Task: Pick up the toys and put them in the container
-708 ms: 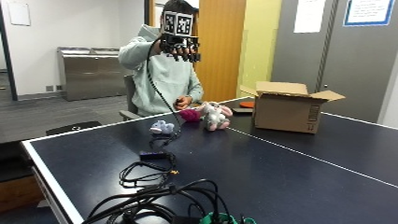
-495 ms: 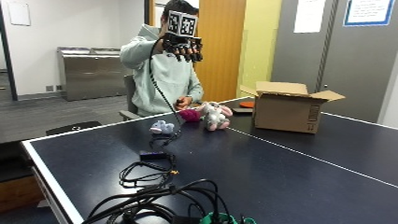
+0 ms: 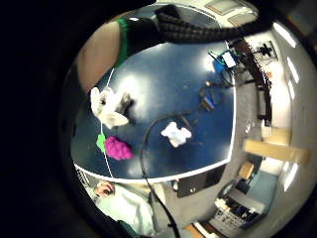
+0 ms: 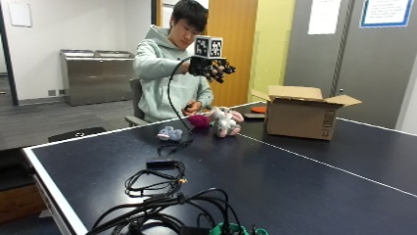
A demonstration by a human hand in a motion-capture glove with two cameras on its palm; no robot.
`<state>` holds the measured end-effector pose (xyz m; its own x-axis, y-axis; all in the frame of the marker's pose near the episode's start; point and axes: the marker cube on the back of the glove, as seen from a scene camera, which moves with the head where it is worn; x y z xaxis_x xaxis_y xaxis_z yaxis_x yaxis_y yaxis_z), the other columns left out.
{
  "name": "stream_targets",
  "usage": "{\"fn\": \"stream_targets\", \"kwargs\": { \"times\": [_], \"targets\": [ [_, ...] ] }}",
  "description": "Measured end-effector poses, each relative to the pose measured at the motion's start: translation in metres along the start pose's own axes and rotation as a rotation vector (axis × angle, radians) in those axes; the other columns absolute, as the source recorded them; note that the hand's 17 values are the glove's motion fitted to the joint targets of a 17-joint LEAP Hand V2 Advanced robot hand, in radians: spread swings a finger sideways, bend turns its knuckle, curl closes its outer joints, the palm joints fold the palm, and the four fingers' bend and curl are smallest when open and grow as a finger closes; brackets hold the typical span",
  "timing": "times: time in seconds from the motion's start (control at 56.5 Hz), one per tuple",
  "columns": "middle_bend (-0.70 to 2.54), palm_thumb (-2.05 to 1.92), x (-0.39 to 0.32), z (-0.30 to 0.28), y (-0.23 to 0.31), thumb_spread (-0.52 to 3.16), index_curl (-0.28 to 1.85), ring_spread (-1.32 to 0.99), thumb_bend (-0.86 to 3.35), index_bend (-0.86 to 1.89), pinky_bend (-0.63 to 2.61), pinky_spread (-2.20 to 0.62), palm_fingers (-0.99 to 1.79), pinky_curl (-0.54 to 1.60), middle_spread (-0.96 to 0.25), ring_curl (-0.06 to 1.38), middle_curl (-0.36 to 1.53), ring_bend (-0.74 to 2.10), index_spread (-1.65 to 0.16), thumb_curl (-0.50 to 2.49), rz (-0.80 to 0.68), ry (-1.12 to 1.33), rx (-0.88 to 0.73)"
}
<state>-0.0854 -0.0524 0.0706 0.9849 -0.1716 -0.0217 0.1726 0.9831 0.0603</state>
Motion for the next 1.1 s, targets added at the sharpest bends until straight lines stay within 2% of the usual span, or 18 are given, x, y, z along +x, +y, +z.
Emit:
{"fn": "stream_targets", "kwargs": {
  "times": [0.159,0.442,0.531,0.637,0.655,0.69,0.708,0.725,0.779,0.938,1.097],
  "targets": [
    [0.11,0.04,-0.037,0.058,-0.017,1.27,0.14,0.02,0.00,0.05,1.02,0.06,-0.29,0.36,0.04,0.17,0.19,0.18,-0.23,0.22,-0.043,0.007,-0.064],
    [0.08,0.19,-0.054,0.145,-0.042,1.25,0.12,0.05,0.02,0.08,1.16,0.07,-0.27,0.40,0.03,0.22,0.16,0.20,-0.25,0.29,-0.010,0.053,-0.243],
    [0.09,0.31,-0.051,0.160,-0.045,1.26,0.14,0.05,0.07,0.14,1.18,0.06,-0.11,0.40,0.03,0.25,0.15,0.29,-0.28,0.32,-0.002,0.074,-0.258],
    [0.15,0.47,-0.044,0.163,-0.050,1.27,0.18,0.00,0.14,0.20,1.16,-0.04,0.28,0.37,-0.01,0.30,0.15,0.58,-0.30,0.36,0.001,0.088,-0.242],
    [0.15,0.47,-0.044,0.163,-0.050,1.27,0.17,-0.01,0.13,0.18,1.16,-0.05,0.27,0.36,-0.01,0.30,0.14,0.60,-0.30,0.36,0.000,0.080,-0.242],
    [0.27,0.52,-0.045,0.162,-0.050,1.27,0.16,-0.07,0.16,0.12,1.16,-0.14,0.54,0.36,-0.05,0.34,0.18,0.73,-0.30,0.37,-0.004,0.064,-0.243],
    [0.27,0.53,-0.046,0.162,-0.050,1.27,0.15,-0.08,0.16,0.11,1.15,-0.16,0.55,0.34,-0.06,0.32,0.18,0.74,-0.31,0.37,-0.006,0.058,-0.244],
    [0.42,0.57,-0.046,0.162,-0.050,1.27,0.14,-0.12,0.18,0.08,1.13,-0.21,0.72,0.34,-0.09,0.34,0.23,0.77,-0.30,0.39,-0.007,0.055,-0.246],
    [0.59,0.63,-0.047,0.162,-0.050,1.24,0.14,-0.20,0.20,0.12,1.06,-0.29,0.89,0.32,-0.14,0.35,0.29,0.81,-0.30,0.41,-0.012,0.052,-0.257],
    [0.73,0.72,-0.047,0.160,-0.045,0.92,0.21,-0.35,0.15,0.29,0.89,-0.42,1.05,0.30,-0.24,0.39,0.37,0.82,-0.28,0.52,-0.023,0.064,-0.366],
    [0.80,0.79,-0.048,0.133,-0.040,0.64,0.30,-0.42,0.14,0.44,0.81,-0.46,1.12,0.30,-0.29,0.40,0.43,0.79,-0.28,0.62,-0.024,0.045,-0.435]
  ]
}}
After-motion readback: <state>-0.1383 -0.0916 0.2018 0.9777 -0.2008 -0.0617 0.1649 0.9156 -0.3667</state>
